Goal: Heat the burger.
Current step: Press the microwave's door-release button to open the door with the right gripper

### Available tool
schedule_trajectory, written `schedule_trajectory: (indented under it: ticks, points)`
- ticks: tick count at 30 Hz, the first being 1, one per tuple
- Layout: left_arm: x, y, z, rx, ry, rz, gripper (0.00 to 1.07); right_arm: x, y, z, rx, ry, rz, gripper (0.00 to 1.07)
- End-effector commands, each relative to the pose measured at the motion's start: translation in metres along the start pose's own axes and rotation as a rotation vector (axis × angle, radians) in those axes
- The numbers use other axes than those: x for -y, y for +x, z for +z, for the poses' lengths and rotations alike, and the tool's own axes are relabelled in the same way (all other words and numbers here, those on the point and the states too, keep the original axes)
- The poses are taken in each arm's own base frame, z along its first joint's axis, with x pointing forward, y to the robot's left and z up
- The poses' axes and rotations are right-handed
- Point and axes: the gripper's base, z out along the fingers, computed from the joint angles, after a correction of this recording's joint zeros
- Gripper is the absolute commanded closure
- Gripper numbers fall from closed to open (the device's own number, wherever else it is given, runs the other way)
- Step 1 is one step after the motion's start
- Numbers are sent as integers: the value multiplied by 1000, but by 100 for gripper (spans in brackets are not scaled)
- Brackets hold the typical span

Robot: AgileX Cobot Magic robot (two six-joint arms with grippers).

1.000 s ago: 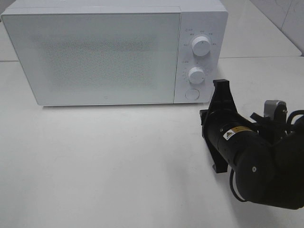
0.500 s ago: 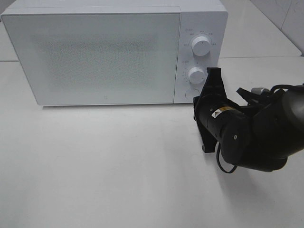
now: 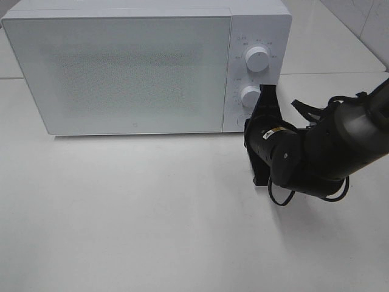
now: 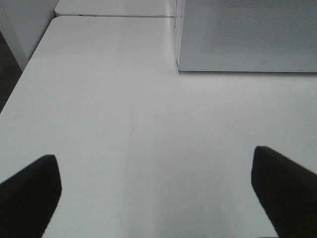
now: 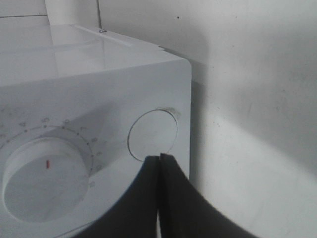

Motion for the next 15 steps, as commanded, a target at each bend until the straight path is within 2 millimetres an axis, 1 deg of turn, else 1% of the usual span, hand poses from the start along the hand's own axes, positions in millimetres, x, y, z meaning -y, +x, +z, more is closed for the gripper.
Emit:
schedule_trajectory:
  ticks: [1, 10, 15]
  points:
    - [1, 1, -2, 29, 5, -2, 9, -2, 1, 8, -7, 3, 0, 107]
    - [1, 1, -2, 29, 5, -2, 9, -3, 7, 21, -2, -9, 8, 107]
    - [1, 1, -2, 29, 5, -2, 9, -7, 3, 23, 14, -25, 6, 107]
